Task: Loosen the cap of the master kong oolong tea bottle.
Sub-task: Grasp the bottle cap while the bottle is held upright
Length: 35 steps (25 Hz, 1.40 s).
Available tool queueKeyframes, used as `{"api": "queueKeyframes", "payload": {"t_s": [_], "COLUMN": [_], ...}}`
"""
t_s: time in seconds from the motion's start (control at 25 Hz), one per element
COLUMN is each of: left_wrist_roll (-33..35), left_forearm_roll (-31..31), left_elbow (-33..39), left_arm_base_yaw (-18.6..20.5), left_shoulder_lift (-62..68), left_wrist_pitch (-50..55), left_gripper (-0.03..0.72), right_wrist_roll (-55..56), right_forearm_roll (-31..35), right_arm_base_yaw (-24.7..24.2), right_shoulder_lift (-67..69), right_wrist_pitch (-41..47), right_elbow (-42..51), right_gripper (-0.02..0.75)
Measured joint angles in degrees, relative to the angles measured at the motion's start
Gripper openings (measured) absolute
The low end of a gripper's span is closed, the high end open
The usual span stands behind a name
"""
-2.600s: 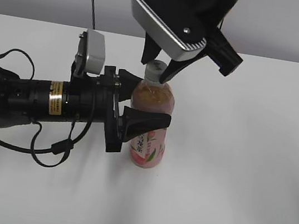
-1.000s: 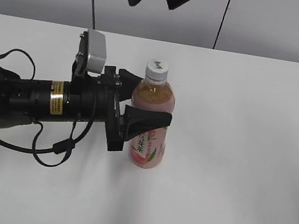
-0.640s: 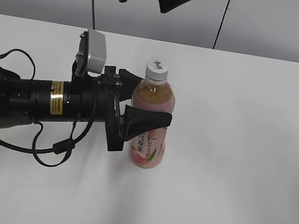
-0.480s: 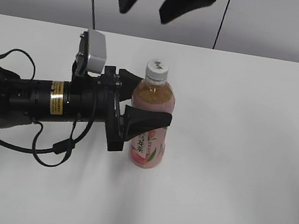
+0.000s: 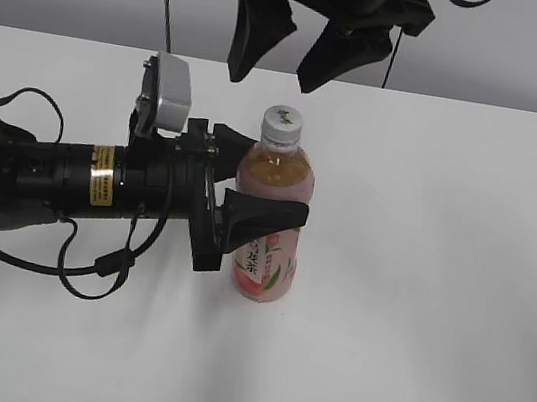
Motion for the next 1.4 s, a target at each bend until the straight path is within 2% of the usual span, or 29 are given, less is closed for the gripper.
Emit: {"api": "queueKeyframes", "payload": {"t_s": [0.32, 0.72, 1.2, 1.4], "left_wrist_roll": [0.0, 0.0, 0.0, 0.0], "left_forearm_roll": [0.0, 0.0, 0.0, 0.0], "left_elbow": [0.0, 0.0, 0.0, 0.0], "left_arm_base_yaw": [0.0, 0.0, 0.0, 0.0], "left_shoulder_lift": [0.0, 0.0, 0.0, 0.0], "left_wrist_pitch": [0.0, 0.0, 0.0, 0.0], "left_gripper": [0.465, 0.465, 0.465, 0.465], "right_wrist_roll": [0.1, 0.1, 0.2, 0.3], "right_forearm_roll": [-2.1, -6.5, -8.4, -8.8], "right_arm_base_yaw": [0.3, 3.8, 3.8, 3.8], "right_shoulder_lift": [0.0, 0.1, 0.2, 0.2], "right_wrist_pitch": [0.0, 0.0, 0.0, 0.0], "right_elbow": [0.0, 0.2, 5.7, 5.7], "right_gripper": [0.489, 0.489, 0.489, 0.435]}}
